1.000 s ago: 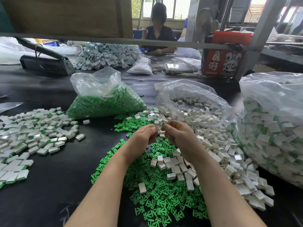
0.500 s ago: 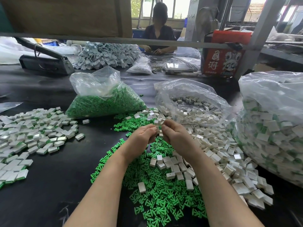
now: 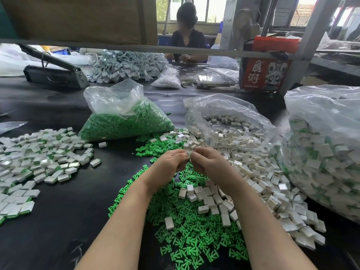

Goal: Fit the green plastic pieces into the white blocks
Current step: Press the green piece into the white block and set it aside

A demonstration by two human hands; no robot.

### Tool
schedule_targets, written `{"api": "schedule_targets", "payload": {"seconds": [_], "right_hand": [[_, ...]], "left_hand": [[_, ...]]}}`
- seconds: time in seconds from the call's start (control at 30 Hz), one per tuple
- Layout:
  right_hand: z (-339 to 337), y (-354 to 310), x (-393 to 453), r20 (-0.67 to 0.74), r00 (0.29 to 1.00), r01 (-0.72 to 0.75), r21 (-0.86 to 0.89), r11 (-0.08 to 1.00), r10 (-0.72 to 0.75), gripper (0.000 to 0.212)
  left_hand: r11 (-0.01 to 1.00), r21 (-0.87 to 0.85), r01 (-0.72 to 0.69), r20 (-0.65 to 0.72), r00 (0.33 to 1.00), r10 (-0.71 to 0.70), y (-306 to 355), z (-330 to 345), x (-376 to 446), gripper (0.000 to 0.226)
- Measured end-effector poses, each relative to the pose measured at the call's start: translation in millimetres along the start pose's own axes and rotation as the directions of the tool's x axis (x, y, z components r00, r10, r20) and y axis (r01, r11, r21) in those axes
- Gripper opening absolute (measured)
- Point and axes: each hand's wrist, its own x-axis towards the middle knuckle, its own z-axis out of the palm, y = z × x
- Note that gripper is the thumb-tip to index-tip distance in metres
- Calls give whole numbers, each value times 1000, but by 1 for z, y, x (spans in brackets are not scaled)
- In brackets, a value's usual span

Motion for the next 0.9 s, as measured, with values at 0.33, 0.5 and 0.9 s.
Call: {"api": "schedule_targets", "payload": {"seconds": [0.33,0.5,0.9], "right_hand": [[6,2,1,-29,999,-45,-63,997,43,32],[12,6,3,-87,996,14,-187,982,-30,39],[20,20,7,-131,986,4,-595,804,-101,55]], "left_hand": [[994,102,39,-26,999,-37,-2,-2,0,29],[994,95,58,-38,998,-55,1,5,1,44],[989,114,90,0,996,-90,2,11,1,35]]}}
